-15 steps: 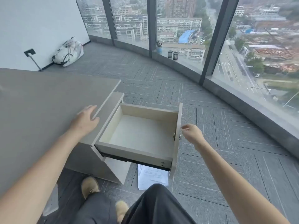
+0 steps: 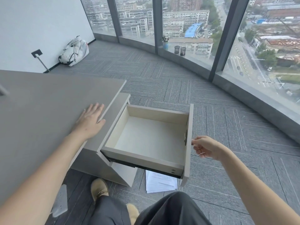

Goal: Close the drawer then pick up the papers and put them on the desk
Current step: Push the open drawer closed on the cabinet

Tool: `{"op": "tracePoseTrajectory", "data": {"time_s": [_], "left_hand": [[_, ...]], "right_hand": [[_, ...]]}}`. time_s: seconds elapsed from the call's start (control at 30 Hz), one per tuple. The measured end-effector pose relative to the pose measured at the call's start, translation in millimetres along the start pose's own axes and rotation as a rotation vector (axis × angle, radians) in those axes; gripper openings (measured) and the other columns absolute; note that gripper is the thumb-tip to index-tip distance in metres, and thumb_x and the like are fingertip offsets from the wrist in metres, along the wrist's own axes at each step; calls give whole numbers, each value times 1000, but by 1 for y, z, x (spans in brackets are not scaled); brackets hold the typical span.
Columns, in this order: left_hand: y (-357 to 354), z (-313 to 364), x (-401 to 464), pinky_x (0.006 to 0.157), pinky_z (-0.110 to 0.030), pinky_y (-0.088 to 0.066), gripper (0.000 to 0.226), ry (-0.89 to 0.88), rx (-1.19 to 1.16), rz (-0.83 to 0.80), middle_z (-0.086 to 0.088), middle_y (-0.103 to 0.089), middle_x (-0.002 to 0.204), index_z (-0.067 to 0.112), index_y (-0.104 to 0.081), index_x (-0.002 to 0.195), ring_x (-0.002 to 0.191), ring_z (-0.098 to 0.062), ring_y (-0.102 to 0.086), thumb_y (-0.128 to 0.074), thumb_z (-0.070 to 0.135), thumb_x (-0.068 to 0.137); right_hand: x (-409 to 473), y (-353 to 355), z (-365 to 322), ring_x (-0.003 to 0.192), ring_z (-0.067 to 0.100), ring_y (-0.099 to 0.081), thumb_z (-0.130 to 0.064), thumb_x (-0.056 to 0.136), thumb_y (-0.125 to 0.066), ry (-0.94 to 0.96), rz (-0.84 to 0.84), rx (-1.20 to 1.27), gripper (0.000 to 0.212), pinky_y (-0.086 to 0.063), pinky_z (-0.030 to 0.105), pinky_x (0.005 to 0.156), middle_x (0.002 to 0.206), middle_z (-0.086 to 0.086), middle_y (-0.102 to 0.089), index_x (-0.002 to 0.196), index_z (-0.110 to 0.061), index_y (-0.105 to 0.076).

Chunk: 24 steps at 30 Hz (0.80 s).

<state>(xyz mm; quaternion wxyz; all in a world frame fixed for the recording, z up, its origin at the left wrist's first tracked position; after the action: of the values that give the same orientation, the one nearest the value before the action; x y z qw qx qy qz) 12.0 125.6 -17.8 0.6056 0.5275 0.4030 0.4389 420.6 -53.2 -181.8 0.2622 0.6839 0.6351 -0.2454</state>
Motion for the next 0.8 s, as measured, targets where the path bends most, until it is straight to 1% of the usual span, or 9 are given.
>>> {"op": "tracePoseTrajectory", "data": {"time_s": [0.13,0.27,0.4,0.53,0.6,0.67,0.73,0.8], "left_hand": [[0,0,0,124,-37,-1,68,18,-31,27,-1,-8,168,24,-15,158,155,-20,-4,-47,29,99],[2,-1,1,125,-37,-2,68,16,-37,41,-1,-10,168,23,-17,158,155,-20,-6,-49,28,98],[2,-2,1,125,-37,-3,68,10,-46,45,-2,-11,167,23,-17,158,155,-20,-7,-49,28,98],[1,-3,2,125,-38,-4,68,11,-40,48,-1,-12,167,23,-18,158,155,-20,-7,-49,28,97],[0,-3,2,125,-39,-5,69,7,-32,49,-1,-12,167,22,-18,158,155,-21,-8,-49,28,97],[1,-2,2,125,-39,-5,69,4,-28,53,-2,-13,167,22,-18,158,155,-22,-8,-49,28,97],[2,-1,1,125,-39,-5,68,5,-31,56,-2,-12,167,21,-18,158,155,-21,-8,-49,27,97],[3,-1,1,125,-38,-5,68,5,-31,60,-2,-12,167,22,-18,158,155,-21,-8,-49,27,97]], "right_hand": [[-1,-2,5,46,11,-34,-15,102,-50,-6,-104,54,20,-30,20,41,58,-1,-41,82,-12,-48],[3,-3,5,46,13,-34,-12,101,-48,10,-121,31,23,-27,22,40,58,2,-44,78,-13,-47],[7,-9,-2,47,14,-35,-15,98,-43,28,-91,-210,22,-26,25,45,60,3,-46,80,-8,-54],[8,-16,-14,48,15,-36,-11,98,-39,76,-50,-378,23,-29,25,44,61,4,-45,86,-5,-57],[11,-22,-16,47,14,-35,-11,98,-39,76,-50,-377,22,-28,25,44,60,4,-45,87,-5,-56],[17,-32,-16,47,13,-31,-13,97,-39,58,-71,-323,20,-22,25,46,59,2,-43,85,-6,-54],[22,-44,-20,48,13,-28,-15,96,-40,54,-94,-287,22,-18,26,48,57,0,-41,80,-9,-53],[29,-56,-24,48,12,-26,-15,95,-41,62,-113,-265,23,-17,26,48,57,-1,-39,76,-11,-52]]}}
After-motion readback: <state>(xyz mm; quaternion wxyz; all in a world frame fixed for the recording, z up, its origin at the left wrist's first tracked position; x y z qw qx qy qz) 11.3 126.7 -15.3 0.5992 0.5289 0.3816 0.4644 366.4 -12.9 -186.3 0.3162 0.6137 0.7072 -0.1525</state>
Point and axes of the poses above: each hand's wrist, its own x-axis towards the middle knuckle, its own y-axis out of the back of the hand, z = x × y, the point moved 9 cm from there along x, towards the middle knuckle
